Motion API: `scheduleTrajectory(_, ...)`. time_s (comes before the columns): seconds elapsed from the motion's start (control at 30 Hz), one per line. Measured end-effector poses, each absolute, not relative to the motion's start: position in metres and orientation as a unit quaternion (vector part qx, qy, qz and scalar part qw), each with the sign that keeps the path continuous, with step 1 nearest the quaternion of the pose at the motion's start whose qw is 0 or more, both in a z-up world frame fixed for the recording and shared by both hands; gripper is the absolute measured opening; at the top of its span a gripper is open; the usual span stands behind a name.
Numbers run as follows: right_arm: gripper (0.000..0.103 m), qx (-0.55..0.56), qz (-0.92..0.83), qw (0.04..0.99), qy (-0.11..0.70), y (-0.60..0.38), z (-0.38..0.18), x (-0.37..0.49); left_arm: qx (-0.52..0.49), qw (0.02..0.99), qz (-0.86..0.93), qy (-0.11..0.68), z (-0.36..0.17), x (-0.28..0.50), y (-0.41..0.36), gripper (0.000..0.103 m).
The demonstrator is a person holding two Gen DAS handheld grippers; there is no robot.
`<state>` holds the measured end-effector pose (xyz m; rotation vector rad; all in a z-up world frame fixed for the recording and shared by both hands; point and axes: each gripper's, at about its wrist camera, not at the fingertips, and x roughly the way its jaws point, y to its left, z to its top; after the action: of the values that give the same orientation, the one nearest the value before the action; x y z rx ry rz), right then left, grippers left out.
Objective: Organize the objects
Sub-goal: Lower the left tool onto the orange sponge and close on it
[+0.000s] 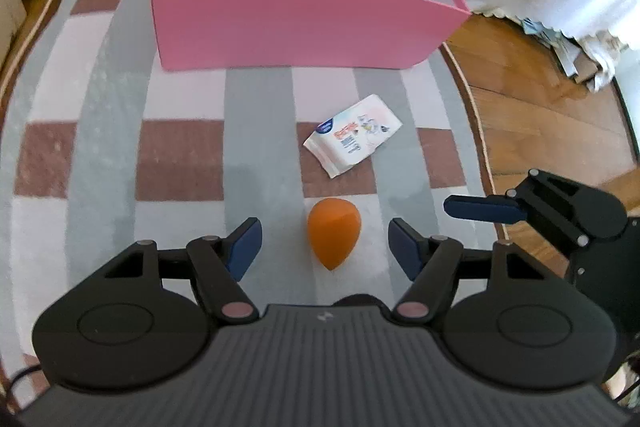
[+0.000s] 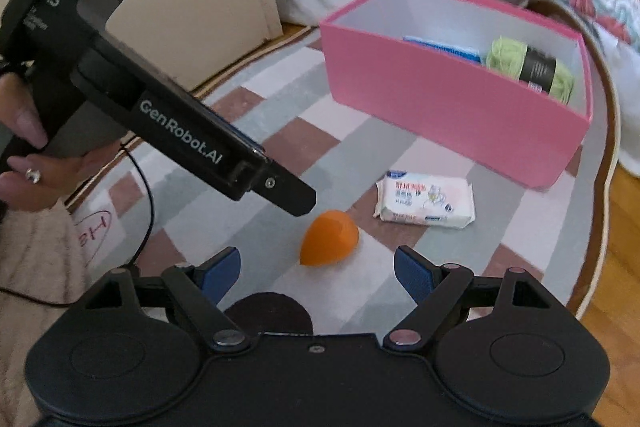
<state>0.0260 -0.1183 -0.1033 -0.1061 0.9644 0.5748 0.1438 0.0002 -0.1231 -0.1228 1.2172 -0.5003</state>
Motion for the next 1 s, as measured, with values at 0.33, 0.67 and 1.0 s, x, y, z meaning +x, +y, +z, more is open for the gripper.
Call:
scheduleTrajectory(0.33,0.086,-0.071,0.248,0.845,0.469,-0.095,-0.155,0.033,-0.070,0.799,-0.232,0.550,-0.157,0.142,0.000,0.061)
scheduleTrajectory(0.67,0.060,-0.046,0.219,0.856,0.467,-0.087,-0.171,0.042,-0.110,0.782,-0.261,0.556,-0.166,0.143,-0.001,0.039)
scheduleTrajectory(1.0,0.046,-0.015,0.214,0.860,0.463,-0.097,-0.162,0.037,-0.109,0.782,-0.269,0.551,-0.162,0.135,-0.006,0.032)
